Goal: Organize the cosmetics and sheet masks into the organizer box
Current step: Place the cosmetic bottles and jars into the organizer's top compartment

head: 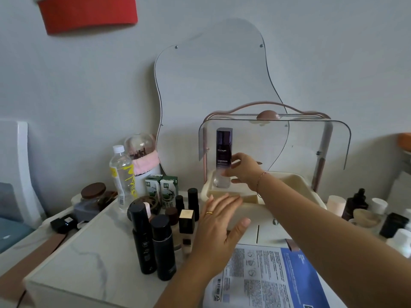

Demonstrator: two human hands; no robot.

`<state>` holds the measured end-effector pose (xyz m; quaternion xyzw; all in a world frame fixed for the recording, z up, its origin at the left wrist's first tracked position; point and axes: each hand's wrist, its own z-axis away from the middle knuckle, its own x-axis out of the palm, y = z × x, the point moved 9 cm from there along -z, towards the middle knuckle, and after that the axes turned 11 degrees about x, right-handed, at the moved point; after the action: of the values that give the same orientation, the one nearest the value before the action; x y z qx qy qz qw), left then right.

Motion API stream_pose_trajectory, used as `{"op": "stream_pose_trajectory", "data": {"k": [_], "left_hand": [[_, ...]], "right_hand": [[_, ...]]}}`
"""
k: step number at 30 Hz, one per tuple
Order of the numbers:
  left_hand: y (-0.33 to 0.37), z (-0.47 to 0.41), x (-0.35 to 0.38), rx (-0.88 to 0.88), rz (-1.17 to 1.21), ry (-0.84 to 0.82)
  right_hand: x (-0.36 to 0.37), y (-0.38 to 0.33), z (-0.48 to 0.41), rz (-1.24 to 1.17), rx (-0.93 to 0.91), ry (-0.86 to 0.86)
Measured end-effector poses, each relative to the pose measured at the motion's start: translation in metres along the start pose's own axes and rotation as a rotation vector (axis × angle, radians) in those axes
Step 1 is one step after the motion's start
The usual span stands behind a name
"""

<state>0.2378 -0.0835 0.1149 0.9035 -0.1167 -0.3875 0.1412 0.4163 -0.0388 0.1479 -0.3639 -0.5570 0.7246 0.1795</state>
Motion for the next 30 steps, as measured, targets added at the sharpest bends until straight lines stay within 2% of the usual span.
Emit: {"op": "stream_pose_trajectory", "data": {"k": [7, 10, 12, 15, 17, 19, 23, 27, 30], "left_hand": [[0.004, -0.001, -0.004, 0.009, -0.016, -0.013], [0.012, 0.002, -0.015, -0.014, 0.046, -0.004], [0.017, 0.013, -0.041, -0.009, 0.123, 0.141], [0.005, 0.058, -0.105, -0.001, 0.063, 0.584], [-0.021, 0.097, -0.134, -0.108, 0.020, 0.798], [-0.054, 0.127, -0.142, -0.279, 0.058, 0.866], [-0.109, 0.154, -0.122, -0.526, 0.210, 0.724], [-0.135, 0.160, -0.097, -0.585, 0.249, 0.488], [-0.138, 0.161, -0.086, -0.567, 0.295, 0.396]], "right_hand": [[-0.009, 0.002, 0.009, 0.109, -0.009, 0.086], [-0.016, -0.009, 0.036, 0.288, -0.095, 0.145], [-0.017, -0.018, 0.069, 0.450, -0.243, 0.177], [-0.018, -0.010, 0.125, 0.635, -0.409, 0.197], [-0.028, 0.005, 0.152, 0.698, -0.433, 0.276], [-0.041, 0.022, 0.167, 0.771, -0.404, 0.395], [-0.057, 0.052, 0.181, 0.817, -0.358, 0.567], [-0.056, 0.062, 0.185, 0.781, -0.401, 0.613], [-0.055, 0.064, 0.184, 0.770, -0.414, 0.624]]}}
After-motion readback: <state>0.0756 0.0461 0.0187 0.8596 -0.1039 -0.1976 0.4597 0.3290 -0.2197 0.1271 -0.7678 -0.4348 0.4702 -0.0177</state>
